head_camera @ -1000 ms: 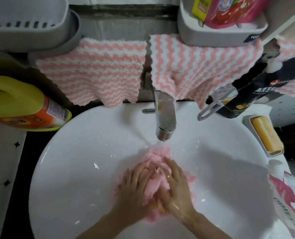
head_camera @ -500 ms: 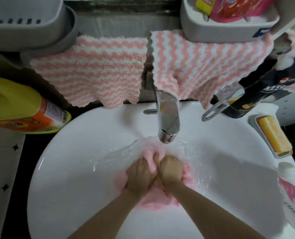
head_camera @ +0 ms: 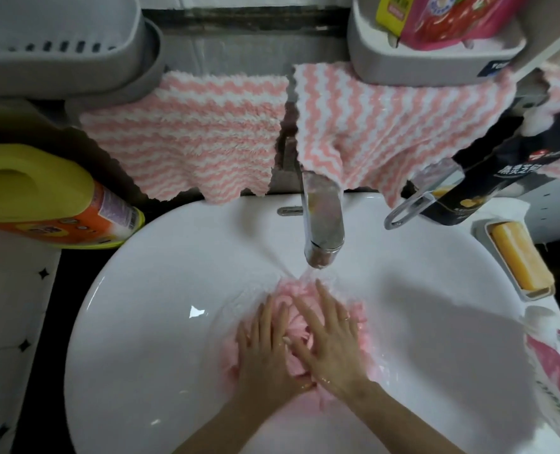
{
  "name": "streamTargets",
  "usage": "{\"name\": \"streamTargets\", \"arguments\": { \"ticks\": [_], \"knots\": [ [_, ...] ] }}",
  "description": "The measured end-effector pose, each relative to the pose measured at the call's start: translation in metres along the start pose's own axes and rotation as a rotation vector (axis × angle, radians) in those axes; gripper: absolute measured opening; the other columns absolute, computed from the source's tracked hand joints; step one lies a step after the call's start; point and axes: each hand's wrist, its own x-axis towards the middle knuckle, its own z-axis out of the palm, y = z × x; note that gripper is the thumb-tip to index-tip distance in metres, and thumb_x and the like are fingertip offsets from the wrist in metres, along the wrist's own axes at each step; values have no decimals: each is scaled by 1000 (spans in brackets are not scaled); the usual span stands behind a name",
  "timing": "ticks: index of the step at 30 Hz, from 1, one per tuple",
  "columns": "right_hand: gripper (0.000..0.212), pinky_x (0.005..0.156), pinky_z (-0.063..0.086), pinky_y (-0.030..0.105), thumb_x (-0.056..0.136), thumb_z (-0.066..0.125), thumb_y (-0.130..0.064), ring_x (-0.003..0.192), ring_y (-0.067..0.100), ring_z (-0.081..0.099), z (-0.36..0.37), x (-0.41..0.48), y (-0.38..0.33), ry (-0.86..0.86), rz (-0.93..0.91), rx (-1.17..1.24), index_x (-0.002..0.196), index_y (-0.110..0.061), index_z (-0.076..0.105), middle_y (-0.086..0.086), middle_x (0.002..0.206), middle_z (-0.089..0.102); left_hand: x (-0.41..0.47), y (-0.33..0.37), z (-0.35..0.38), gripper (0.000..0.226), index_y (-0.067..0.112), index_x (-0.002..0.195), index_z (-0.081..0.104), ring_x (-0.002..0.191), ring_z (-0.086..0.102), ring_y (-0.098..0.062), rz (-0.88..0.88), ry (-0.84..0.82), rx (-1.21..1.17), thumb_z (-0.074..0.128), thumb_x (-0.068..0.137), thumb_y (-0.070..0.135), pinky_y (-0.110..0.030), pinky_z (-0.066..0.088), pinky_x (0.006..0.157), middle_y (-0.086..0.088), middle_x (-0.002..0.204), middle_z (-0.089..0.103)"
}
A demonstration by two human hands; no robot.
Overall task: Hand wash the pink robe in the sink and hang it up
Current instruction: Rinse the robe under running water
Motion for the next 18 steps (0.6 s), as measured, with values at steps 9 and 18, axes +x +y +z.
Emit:
{"name": "streamTargets", "arguments": {
  "ticks": [9, 18],
  "knots": [
    [32, 60, 49, 32, 84, 44, -46, 75, 26, 60, 29, 38, 10, 272, -87, -175, 84, -22, 66, 1, 90, 66, 24, 2, 19, 26, 16, 95, 52, 75, 51, -23, 49, 447, -29, 52, 79, 36, -31, 34, 67, -4, 83, 58],
    [50, 51, 46, 26, 93, 36, -38, 50, 22, 59, 23, 71, -6, 236, 155, -71, 56, -18, 61, 0, 54, 60, 62, -12, -15, 45, 15, 110, 62, 84, 67, -19, 80, -26, -64, 37, 91, 47, -27, 47, 68, 1, 94, 68]
  ]
}}
